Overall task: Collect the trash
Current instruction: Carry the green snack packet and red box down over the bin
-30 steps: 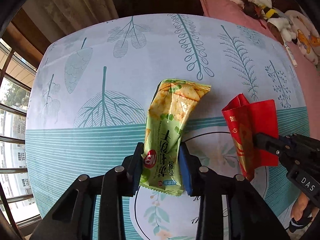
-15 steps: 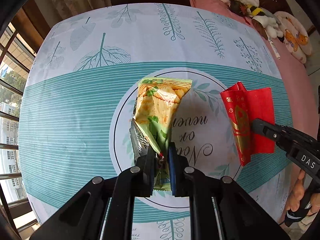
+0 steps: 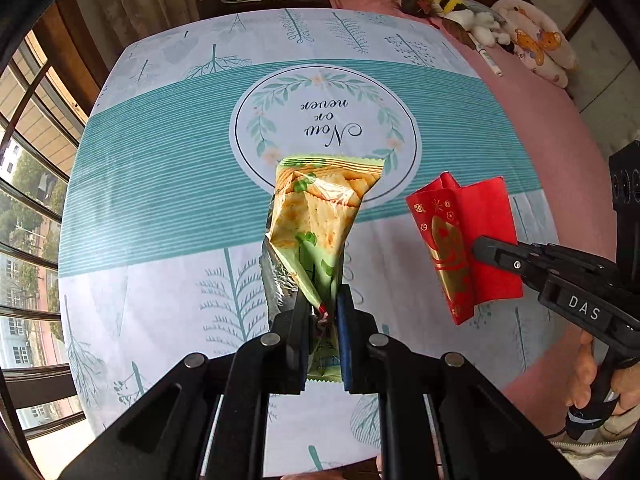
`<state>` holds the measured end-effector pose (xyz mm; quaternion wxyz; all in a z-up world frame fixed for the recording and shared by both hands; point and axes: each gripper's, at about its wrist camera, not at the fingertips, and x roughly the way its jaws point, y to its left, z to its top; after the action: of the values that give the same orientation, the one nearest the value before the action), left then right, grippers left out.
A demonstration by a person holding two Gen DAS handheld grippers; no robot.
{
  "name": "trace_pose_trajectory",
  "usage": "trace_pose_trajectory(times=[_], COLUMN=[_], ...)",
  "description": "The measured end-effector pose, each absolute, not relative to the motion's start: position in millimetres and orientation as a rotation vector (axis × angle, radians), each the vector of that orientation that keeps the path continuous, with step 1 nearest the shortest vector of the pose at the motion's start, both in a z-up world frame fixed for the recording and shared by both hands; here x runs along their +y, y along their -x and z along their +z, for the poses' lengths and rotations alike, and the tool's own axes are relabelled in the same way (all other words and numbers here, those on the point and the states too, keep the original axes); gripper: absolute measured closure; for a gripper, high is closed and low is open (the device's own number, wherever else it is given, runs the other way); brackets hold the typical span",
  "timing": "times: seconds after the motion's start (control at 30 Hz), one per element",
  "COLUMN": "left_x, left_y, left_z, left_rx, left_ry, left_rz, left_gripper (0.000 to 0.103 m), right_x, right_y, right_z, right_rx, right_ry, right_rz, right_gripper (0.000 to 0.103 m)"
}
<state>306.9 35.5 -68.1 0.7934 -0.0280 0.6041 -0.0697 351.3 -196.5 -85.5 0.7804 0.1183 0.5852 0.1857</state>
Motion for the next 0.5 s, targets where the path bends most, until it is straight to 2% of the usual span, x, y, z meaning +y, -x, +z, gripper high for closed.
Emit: trace_pose_trajectory(times=[0.33, 0.5], left_x=[57, 58], left_y=[-170, -126], left_z=[-49, -52], left_rx=[1.256, 1.266], left_ry=[0.012, -0.028], left_rz=[-0.276, -0.312], left_gripper=[0.093, 0.093], right_x=[-155, -136], right_y=[-196, -137], right_z=[-54, -54], right_rx=[1.196, 1.211], right_ry=[-0.276, -0.263], right_rz=[0.281, 0.253], right_gripper=[0.098, 0.098])
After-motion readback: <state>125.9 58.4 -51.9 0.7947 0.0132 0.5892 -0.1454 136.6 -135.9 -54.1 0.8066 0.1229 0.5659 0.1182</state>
